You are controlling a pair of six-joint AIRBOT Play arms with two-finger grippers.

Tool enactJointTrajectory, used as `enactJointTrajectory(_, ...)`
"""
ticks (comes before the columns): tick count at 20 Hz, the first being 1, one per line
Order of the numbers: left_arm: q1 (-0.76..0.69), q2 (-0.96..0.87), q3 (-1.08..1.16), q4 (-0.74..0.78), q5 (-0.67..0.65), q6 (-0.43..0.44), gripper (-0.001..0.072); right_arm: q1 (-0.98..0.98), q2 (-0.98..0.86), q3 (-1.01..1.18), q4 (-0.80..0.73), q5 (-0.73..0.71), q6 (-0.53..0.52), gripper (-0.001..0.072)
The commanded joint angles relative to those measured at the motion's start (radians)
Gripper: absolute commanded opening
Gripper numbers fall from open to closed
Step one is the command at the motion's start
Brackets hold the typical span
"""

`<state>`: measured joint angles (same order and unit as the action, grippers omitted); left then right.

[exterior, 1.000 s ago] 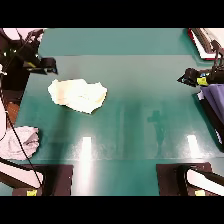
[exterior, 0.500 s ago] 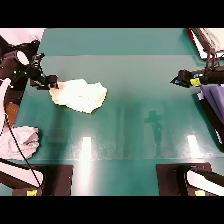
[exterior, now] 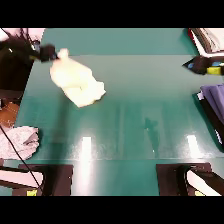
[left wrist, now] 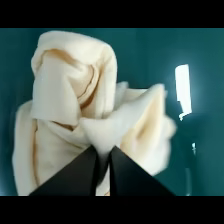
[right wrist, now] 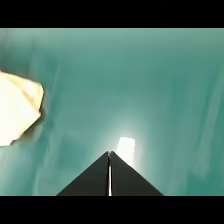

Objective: Fold the shirts.

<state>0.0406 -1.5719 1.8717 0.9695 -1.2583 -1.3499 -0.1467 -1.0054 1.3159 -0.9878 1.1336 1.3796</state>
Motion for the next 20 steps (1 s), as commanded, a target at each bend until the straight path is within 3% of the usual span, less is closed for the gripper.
enactJointTrajectory(1,-0.092,0.111,0.170,-0.277,-0.062,0.107,0.0027,-0.035,0.111,0.086,-0.002,-0.053,0.000,0.0027)
enactJointTrajectory(6,-0.328,0.218,0.182,-0.334,-0.082,0.179,0.0027,-0.080,0.190,0.156,-0.001,-0.079,0.000,0.0026)
enactJointTrajectory(10,-0.481,0.215,0.084,-0.192,-0.090,0.179,0.0028,-0.090,0.211,0.157,0.000,-0.051,0.000,0.0026)
enactJointTrajectory(13,-0.516,0.215,-0.039,-0.049,-0.095,0.139,0.0029,-0.090,0.211,0.157,0.000,-0.008,0.000,0.0027)
enactJointTrajectory(14,-0.513,0.215,-0.079,-0.006,-0.092,0.114,0.0101,-0.090,0.211,0.157,-0.001,0.005,0.000,0.0027)
enactJointTrajectory(15,-0.511,0.215,-0.122,0.049,-0.085,0.091,0.0420,-0.090,0.211,0.157,-0.001,0.014,0.000,0.0026)
enactJointTrajectory(16,-0.512,0.215,-0.162,0.116,-0.080,0.062,0.0587,-0.089,0.211,0.157,0.000,0.019,0.000,0.0027)
enactJointTrajectory(17,-0.512,0.215,-0.203,0.179,-0.081,0.045,0.0545,-0.089,0.211,0.157,0.000,0.022,0.000,0.0026)
enactJointTrajectory(20,-0.511,0.215,-0.340,0.331,-0.082,0.008,0.0543,-0.089,0.211,0.157,0.000,0.023,0.000,0.0027)
